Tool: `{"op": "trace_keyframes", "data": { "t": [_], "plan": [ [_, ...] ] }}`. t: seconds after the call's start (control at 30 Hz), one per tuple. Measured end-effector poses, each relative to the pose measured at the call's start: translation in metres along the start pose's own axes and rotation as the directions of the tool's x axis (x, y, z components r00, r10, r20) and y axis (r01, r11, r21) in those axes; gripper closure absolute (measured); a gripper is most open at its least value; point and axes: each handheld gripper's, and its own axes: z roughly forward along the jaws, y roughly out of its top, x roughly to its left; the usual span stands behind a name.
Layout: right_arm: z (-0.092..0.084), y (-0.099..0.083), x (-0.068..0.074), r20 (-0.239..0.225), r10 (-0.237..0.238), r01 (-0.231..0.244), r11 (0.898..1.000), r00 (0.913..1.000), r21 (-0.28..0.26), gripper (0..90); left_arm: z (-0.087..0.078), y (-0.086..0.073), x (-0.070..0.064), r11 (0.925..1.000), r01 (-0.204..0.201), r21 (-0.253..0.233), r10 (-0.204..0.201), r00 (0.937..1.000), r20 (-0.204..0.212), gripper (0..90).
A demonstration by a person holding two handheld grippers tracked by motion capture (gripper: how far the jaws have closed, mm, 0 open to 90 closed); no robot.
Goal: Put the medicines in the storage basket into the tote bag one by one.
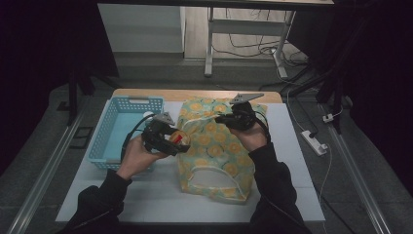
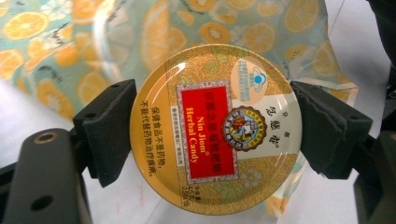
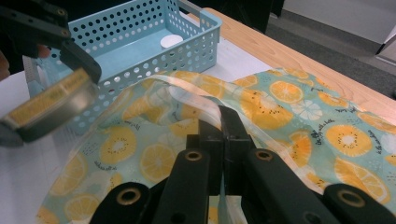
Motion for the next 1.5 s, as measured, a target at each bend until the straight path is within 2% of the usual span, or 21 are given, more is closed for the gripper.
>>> {"op": "trace_keyframes", "data": {
  "t": [0.27, 0.67, 1.0, 1.3, 1.5],
  "plan": [
    [0.0, 0.0, 0.0, 0.004, -0.002, 0.002, 1.0, 1.0, -0.001, 89.3, 0.022, 0.014, -0.009, 0.9994, -0.028, 0.018, 0.028, 0.9992, 0.03, 20.1],
    [0.0, 0.0, 0.0, 0.009, -0.001, 0.001, 1.0, 1.0, -0.005, 89.3, 0.058, 0.033, -0.016, 0.9976, -0.05, 0.047, 0.046, 0.996, 0.077, 20.1],
    [0.001, 0.001, 0.003, 0.013, -0.006, 0.007, 1.0, 0.9999, -0.009, 89.3, 0.089, 0.043, -0.006, 0.9983, -0.01, 0.056, 0.005, 0.9948, 0.101, 20.0],
    [0.004, 0.001, 0.004, 0.016, -0.013, 0.013, 1.0, 0.9998, -0.003, 89.4, 0.112, 0.047, 0.012, 0.9981, 0.019, 0.058, -0.023, 0.9976, 0.065, 20.0],
    [0.006, 0.0, 0.005, 0.018, -0.016, 0.015, 1.0, 0.9997, 0.003, 89.4, 0.121, 0.049, 0.02, 0.9983, 0.024, 0.053, -0.026, 0.9992, 0.03, 20.0]
  ]
}}
